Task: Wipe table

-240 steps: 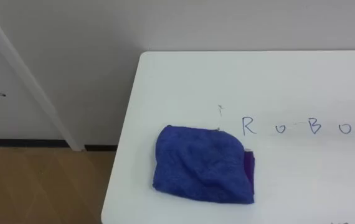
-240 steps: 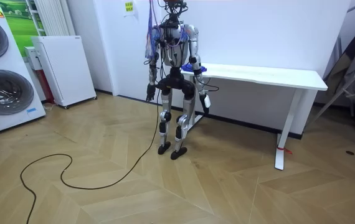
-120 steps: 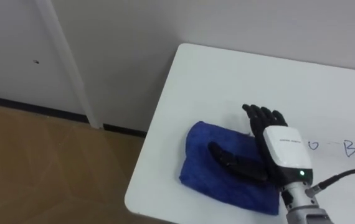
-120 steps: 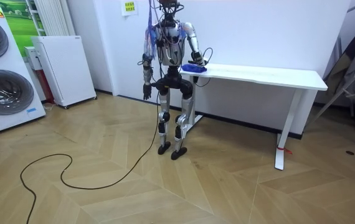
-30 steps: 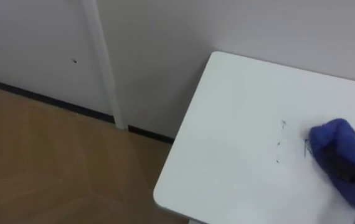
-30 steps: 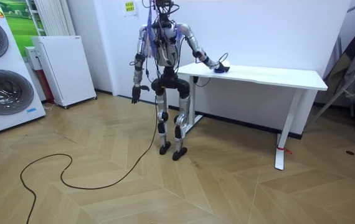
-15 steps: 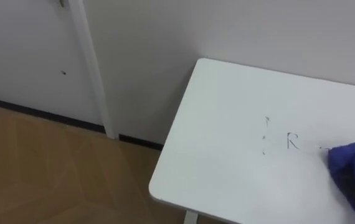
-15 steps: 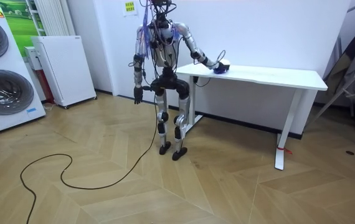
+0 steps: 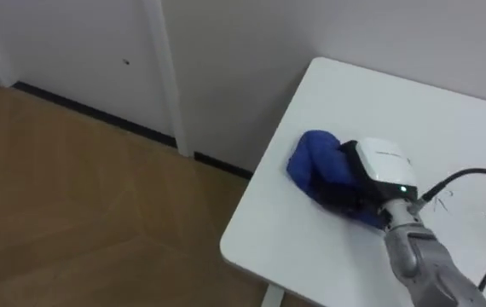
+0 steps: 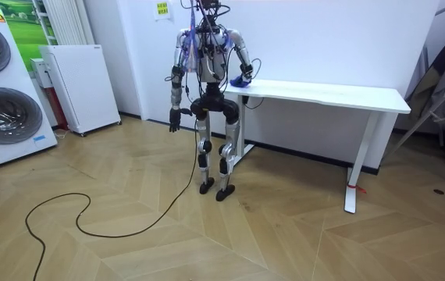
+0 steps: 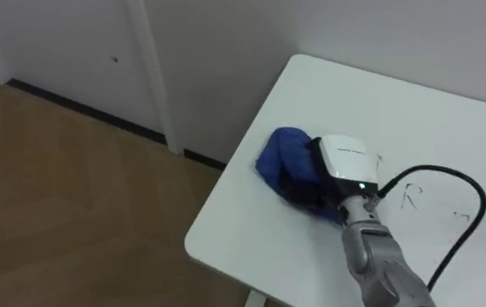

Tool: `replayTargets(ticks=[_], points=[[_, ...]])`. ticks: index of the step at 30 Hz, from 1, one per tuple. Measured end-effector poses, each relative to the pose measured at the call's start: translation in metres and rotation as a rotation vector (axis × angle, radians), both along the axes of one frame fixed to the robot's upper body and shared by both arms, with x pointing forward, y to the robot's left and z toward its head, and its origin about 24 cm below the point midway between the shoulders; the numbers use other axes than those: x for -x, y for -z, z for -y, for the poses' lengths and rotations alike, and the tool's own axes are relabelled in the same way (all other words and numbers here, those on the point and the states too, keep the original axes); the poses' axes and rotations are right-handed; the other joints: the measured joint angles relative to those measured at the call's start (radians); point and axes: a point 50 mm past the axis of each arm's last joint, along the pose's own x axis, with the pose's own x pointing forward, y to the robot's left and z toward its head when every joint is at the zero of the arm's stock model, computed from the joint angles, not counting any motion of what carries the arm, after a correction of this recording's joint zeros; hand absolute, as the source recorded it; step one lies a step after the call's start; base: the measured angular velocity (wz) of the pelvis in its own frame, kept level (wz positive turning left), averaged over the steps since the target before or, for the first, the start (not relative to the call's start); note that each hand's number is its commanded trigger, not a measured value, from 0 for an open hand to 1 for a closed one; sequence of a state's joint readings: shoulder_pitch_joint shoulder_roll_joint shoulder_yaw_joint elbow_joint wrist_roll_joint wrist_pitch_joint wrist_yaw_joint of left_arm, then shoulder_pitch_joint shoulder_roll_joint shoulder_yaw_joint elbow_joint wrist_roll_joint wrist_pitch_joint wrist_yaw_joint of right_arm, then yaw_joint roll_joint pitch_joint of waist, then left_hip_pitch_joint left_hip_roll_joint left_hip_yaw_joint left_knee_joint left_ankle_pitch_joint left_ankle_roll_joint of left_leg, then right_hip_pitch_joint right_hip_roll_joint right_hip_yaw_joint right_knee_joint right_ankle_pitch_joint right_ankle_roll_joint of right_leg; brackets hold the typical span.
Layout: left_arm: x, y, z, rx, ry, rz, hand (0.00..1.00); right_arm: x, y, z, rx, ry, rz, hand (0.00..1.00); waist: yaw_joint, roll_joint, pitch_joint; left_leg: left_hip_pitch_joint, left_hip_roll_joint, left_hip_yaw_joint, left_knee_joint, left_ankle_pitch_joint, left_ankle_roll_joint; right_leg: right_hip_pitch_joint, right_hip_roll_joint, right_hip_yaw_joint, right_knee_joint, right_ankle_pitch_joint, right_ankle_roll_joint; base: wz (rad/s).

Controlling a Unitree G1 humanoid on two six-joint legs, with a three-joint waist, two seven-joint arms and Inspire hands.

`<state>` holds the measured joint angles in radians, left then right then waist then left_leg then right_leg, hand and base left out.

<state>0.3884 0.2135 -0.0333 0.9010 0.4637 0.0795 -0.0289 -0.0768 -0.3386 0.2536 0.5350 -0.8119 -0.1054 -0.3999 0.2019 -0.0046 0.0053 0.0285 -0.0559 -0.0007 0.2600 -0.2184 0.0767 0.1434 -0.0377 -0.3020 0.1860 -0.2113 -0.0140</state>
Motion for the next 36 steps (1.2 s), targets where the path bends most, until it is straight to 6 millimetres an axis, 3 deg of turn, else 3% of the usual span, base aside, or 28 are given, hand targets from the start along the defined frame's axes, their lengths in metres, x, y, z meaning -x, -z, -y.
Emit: replayTargets(ticks=[4,5,6,10,11,16,19,24,25,27,29,32,36], points=[[0.002,-0.003,-0.008,-0.032,-0.009,0.007,0.0,0.028,0.015,0.029,-0.061,0.147,0.016,1.0,-0.036,-0.013,-0.01,0.004,-0.011,0.006,-0.005,0.003,0.005,0.016,-0.009,-0.001,-0.003,-0.008,0.012,0.31],[0.004,-0.005,-0.014,-0.055,-0.024,0.009,0.0,0.043,0.022,0.043,-0.072,0.222,0.009,1.0,-0.041,-0.024,-0.0187,0.006,-0.01,0.024,-0.008,0.004,0.007,0.019,-0.012,-0.001,-0.001,-0.009,0.013,0.24],[0.005,-0.006,-0.016,-0.066,-0.033,0.012,0.0,0.049,0.024,0.05,-0.073,0.26,0.008,1.0,-0.046,-0.022,-0.0226,0.008,-0.009,0.028,-0.008,0.004,0.007,0.022,-0.013,-0.002,-0.001,-0.01,0.014,0.25],[0.007,-0.008,-0.024,-0.095,-0.058,0.018,0.0,0.081,0.031,0.088,-0.072,0.469,0.008,1.0,-0.09,-0.028,-0.0244,0.005,-0.016,0.026,-0.02,0.006,0.018,0.029,-0.022,-0.019,0.0,-0.011,0.018,0.11],[0.007,-0.008,-0.024,-0.096,-0.059,0.021,0.0,0.088,0.031,0.096,-0.059,0.504,0.009,1.0,-0.095,-0.032,-0.0268,0.0,-0.023,0.026,-0.019,0.008,0.022,0.027,-0.029,-0.033,0.0,-0.016,0.027,0.0],[0.003,-0.009,-0.024,-0.093,-0.067,0.038,0.0,0.096,0.031,0.106,-0.056,0.563,0.003,1.0,-0.095,-0.031,-0.0308,0.0,-0.027,0.045,-0.011,0.013,0.03,0.024,-0.034,-0.031,0.0,-0.016,0.034,-0.11],[0.0,-0.007,-0.019,-0.093,-0.066,0.055,0.0,0.085,0.029,0.103,-0.045,0.558,0.002,1.0,-0.086,-0.026,-0.0291,0.001,-0.025,0.052,-0.005,0.013,0.03,0.025,-0.032,-0.027,0.001,-0.014,0.033,-0.1],[-0.011,-0.003,-0.008,-0.055,-0.017,0.063,0.0,0.054,0.021,0.095,-0.044,0.512,0.002,1.0,-0.078,-0.009,-0.0198,-0.024,-0.019,0.056,-0.003,0.021,0.029,-0.021,-0.031,-0.011,0.025,-0.007,0.024,-0.19],[-0.013,-0.002,-0.006,-0.045,-0.02,0.065,0.0,0.041,0.016,0.092,-0.044,0.492,0.006,1.0,-0.065,-0.001,-0.0102,-0.03,-0.018,0.056,-0.002,0.023,0.029,-0.035,-0.029,0.0,0.038,-0.003,0.018,-0.46],[-0.016,0.0,-0.004,-0.035,-0.009,0.061,0.0,0.013,0.002,0.083,-0.058,0.441,0.027,1.0,-0.059,0.01,0.0017,-0.059,-0.014,0.056,-0.001,0.035,0.027,-0.079,-0.023,-0.001,0.057,0.003,0.008,-0.34],[-0.019,0.0,-0.003,-0.03,0.001,0.064,0.0,-0.001,-0.005,0.078,-0.07,0.412,0.044,1.0,-0.057,0.018,0.0093,-0.075,-0.012,0.056,-0.005,0.044,0.024,-0.104,-0.026,0.0,0.06,0.006,0.004,-0.01],[-0.01,0.0,-0.002,-0.012,-0.015,0.036,0.0,-0.013,-0.015,0.078,-0.08,0.402,0.075,1.0,-0.049,0.018,0.0118,-0.096,-0.011,0.056,-0.017,0.056,0.018,-0.136,-0.028,-0.001,0.073,0.0,-0.005,0.0],[0.002,-0.001,-0.002,-0.01,-0.032,0.017,0.0,-0.007,-0.017,0.097,-0.141,0.466,0.087,1.0,-0.047,0.011,0.0058,-0.12,-0.013,0.047,-0.001,0.06,0.014,-0.16,-0.034,-0.011,0.09,-0.019,-0.009,0.18]])
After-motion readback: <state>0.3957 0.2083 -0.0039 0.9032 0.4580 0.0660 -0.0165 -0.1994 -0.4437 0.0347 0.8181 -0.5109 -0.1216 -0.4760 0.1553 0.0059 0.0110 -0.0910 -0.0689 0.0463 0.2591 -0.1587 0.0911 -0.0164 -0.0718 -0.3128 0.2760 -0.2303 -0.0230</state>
